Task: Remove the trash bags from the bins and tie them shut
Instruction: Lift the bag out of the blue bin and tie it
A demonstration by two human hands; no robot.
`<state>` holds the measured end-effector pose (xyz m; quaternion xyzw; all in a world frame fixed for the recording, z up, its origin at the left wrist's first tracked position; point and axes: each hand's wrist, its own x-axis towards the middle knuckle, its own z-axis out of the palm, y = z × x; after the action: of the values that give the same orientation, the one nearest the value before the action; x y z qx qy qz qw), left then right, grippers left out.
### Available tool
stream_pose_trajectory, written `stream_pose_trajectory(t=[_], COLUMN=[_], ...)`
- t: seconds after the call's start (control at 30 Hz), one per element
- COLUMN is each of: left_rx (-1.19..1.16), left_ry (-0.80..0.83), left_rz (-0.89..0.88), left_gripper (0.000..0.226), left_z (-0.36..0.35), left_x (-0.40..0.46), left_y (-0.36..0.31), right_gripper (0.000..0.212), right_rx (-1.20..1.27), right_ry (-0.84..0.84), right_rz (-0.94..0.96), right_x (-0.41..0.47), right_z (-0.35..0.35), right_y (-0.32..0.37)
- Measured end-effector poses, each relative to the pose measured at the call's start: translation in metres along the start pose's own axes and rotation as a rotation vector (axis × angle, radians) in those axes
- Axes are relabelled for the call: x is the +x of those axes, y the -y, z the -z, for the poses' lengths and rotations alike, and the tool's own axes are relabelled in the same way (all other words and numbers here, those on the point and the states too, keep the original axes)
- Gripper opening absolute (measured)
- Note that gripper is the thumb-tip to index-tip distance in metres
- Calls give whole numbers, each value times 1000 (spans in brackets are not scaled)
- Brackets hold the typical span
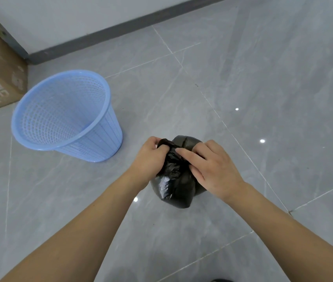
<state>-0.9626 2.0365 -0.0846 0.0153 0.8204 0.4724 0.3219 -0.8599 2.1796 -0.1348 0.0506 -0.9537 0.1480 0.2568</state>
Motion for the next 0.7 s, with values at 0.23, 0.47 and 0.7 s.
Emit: stream_pose_trajectory(t=[0.23, 0.47, 0.7], left_rx=[389, 810, 913], left_ry=[75, -193, -274], left_rz=[-278, -527, -737], left_gripper=[53, 17, 42], left_z=[8, 4, 3], left_x=[-17, -3, -7], left_y=[23, 30, 30], right_gripper=[19, 9, 24], right_rx=[200, 954, 1346], right_ry=[171, 326, 649], right_rz=[-331, -804, -1069], right_x=[5, 16, 25], right_z=[4, 11, 21], right_y=[0, 9, 5])
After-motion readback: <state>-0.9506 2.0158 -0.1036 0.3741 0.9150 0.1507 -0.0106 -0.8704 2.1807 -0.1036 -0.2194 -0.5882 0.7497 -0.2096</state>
